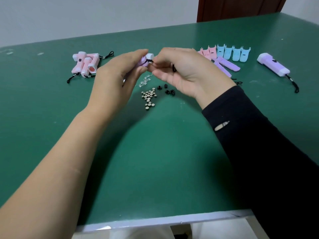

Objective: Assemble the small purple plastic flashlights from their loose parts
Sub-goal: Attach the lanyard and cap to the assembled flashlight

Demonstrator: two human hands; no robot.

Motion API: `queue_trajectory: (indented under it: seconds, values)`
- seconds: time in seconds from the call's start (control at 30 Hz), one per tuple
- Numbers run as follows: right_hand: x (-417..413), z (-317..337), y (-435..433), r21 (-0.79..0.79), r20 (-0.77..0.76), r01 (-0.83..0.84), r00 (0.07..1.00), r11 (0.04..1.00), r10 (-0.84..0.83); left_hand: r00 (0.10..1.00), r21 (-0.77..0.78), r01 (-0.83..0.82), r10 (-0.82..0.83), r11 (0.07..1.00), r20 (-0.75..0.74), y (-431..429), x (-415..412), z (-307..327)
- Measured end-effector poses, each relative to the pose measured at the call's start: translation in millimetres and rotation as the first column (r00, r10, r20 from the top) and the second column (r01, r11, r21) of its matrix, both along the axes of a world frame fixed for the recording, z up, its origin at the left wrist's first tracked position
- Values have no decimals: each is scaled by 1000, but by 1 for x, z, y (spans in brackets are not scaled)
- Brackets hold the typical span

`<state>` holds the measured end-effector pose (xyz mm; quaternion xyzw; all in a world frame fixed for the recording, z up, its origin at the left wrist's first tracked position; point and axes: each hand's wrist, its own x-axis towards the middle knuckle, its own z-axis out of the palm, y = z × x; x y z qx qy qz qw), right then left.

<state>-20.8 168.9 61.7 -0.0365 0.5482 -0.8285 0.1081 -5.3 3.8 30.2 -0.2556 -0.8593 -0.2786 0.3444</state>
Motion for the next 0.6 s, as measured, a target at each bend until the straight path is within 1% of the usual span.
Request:
queue_trajectory:
  seconds: [0.1, 0.17, 0.3, 0.43, 0.6]
  values:
    - [0, 0, -1, -59, 55, 20, 998, 998, -17, 999, -55, 5, -3, 998, 33, -1, -1, -1]
    - [0, 0, -2, -78, 81, 22, 997, 997, -16, 997, -55, 30, -26, 998, 74, -1, 0, -1]
    - [3, 1, -3, -106, 117, 16, 993, 994, -3, 1000, -21, -16, 17, 1000, 12, 2, 4, 1]
    - [4, 2, -3, -139, 154, 24, 988, 990, -3, 999, -8, -22, 22, 1000, 39, 3, 6, 0]
    - [5, 3, 0, -146, 193, 37, 981, 989, -8, 998, -71, -31, 35, 997, 55, 2, 3, 1]
